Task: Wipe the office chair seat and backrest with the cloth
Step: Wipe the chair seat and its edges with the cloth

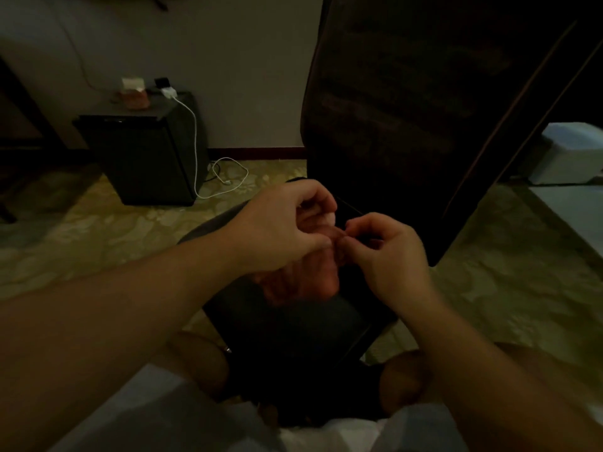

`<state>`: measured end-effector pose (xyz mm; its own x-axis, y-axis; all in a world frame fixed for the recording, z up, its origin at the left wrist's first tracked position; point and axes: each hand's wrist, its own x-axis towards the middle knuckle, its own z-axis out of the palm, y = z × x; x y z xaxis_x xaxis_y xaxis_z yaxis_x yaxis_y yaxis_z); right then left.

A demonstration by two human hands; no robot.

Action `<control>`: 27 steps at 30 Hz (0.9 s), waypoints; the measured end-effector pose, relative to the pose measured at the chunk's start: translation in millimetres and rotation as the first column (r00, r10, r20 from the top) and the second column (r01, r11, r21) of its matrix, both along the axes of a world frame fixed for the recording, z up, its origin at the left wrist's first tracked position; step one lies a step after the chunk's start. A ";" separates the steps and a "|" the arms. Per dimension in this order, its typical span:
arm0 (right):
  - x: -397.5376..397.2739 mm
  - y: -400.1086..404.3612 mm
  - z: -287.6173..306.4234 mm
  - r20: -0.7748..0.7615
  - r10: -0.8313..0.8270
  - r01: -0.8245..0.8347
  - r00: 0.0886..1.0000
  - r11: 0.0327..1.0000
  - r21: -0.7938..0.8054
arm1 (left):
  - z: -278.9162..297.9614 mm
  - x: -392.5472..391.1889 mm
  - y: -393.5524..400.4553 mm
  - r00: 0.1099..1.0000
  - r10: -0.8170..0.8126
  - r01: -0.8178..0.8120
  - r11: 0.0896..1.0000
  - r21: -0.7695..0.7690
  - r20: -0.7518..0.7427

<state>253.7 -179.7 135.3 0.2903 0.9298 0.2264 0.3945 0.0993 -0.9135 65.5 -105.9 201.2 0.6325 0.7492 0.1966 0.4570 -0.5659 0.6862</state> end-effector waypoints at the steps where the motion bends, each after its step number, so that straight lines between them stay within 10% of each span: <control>1: 0.4 -0.1 1.3 0.036 0.002 -0.002 0.999 1.000 0.010 | 0.1 -2.0 0.0 1.000 0.007 -0.007 1.000 -0.021 0.001; 8: -7.9 -0.9 24.3 0.337 0.087 -0.151 0.937 0.974 0.169 | -3.0 -4.0 -2.7 0.993 -0.068 0.051 0.983 -0.177 -0.092; 15: -2.4 12.9 42.1 0.424 -0.107 0.026 0.899 0.981 0.193 | -14.5 -1.3 -3.8 0.975 0.082 0.019 0.896 -0.444 0.207; 19: -2.7 -4.0 20.1 -0.146 -0.404 0.398 0.903 0.915 -0.070 | -22.8 -2.2 -1.4 0.880 0.274 -0.030 0.847 -0.530 0.389; 22: -15.7 -16.9 -4.5 -0.638 -0.262 -0.062 0.724 0.897 -0.438 | -25.7 -1.1 -2.5 0.824 0.360 -0.022 0.792 -0.610 0.437; 27: -22.8 -14.4 -6.9 -0.538 -0.044 -0.064 0.842 0.981 -0.181 | -28.6 2.9 -8.1 0.867 0.283 -0.033 0.854 -0.520 0.410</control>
<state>230.9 -194.1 128.4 0.3066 0.9418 -0.1377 -0.1638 -0.0903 -0.9824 68.4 -114.0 172.6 0.4260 0.9046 0.0170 0.0737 -0.0535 0.9958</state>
